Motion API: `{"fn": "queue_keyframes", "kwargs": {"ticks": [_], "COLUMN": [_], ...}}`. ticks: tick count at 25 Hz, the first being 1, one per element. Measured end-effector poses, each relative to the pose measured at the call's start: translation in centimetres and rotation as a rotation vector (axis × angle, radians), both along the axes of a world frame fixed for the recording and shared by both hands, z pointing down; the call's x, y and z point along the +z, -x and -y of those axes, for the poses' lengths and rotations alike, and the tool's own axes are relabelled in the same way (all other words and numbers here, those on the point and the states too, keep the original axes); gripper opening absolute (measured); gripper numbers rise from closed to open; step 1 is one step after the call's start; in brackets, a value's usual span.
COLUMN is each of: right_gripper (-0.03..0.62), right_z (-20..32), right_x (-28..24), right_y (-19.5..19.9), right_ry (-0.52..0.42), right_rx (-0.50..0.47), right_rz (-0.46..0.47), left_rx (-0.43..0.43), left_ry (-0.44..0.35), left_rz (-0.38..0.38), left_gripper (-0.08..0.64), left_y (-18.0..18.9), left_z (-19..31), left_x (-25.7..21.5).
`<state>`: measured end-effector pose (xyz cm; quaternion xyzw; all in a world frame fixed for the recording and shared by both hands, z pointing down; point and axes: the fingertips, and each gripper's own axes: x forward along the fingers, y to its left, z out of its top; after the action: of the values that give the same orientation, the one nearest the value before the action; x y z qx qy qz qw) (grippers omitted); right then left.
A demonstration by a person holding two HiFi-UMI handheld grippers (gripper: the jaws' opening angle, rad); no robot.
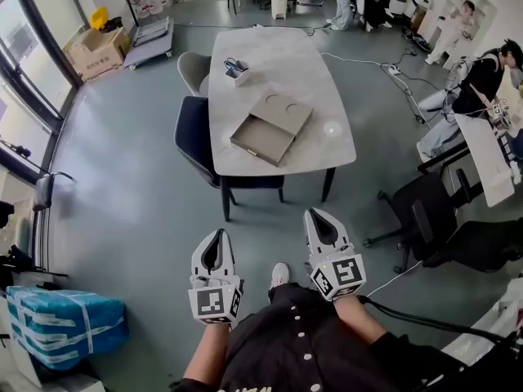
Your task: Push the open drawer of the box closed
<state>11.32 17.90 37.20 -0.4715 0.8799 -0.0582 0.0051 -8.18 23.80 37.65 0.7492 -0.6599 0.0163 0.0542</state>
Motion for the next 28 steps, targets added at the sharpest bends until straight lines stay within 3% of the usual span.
{"fn": "queue_keyframes", "kwargs": {"ticks": [15,28], "right_gripper": [-0.003,-0.003], "right_z": [9.0,14.0], "right_x": [1.0,1.3], "right_y": [-0.7,0.9], "right_ry": [0.020,0.026], "right_rx": [-0.072,-0.050], "right_rz": [-0.006,-0.017], "left_rx": [-0.105,-0.087], "left_ry": [0.014,0.026], "left_rz": [0.006,-0.009], "left_gripper": [0.017,0.017], "left_y": [0.2,2.2], "left_z": [7.4,12.7], "left_x": [0.3,1.2]}}
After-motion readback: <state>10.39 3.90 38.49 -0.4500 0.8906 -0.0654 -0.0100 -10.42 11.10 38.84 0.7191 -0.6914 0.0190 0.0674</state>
